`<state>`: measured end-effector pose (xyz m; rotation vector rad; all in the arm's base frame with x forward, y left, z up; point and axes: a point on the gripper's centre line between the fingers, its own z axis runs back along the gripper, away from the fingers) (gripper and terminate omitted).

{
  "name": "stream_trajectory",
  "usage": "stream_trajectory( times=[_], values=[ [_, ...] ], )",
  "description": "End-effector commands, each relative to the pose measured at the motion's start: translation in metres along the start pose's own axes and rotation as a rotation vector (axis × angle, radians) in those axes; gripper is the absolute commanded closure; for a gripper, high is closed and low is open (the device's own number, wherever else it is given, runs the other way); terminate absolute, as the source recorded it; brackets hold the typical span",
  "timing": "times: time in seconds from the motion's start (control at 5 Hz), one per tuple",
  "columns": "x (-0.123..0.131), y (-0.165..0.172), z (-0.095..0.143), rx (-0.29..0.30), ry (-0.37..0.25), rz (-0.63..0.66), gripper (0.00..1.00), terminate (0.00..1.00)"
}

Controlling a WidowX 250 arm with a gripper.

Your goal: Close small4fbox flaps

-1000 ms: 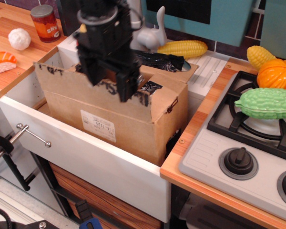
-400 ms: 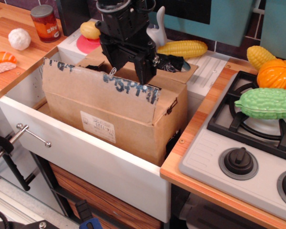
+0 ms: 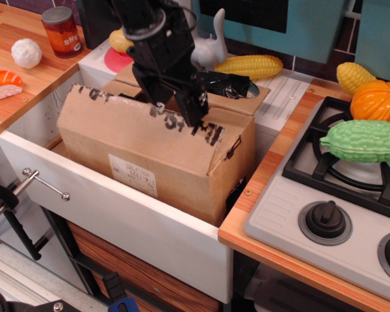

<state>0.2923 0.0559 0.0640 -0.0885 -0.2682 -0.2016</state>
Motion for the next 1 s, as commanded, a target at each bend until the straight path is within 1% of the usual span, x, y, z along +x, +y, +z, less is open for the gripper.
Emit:
stream_trajectory(
  times=[0.0,0.2,0.6,0.8],
  values=[
    [-0.012,0.006,-0.009,-0.003,-0.033,0.004,0.00,0.00],
    [-0.024,0.006,-0.020,-0.016,-0.059,0.020,0.00,0.00],
    [-0.035,0.007,-0.040,-0.062,-0.078,0.027,0.00,0.00],
    [-0.044,0.004,-0.045,-0.076,-0.088,0.008,0.00,1.00]
  ],
)
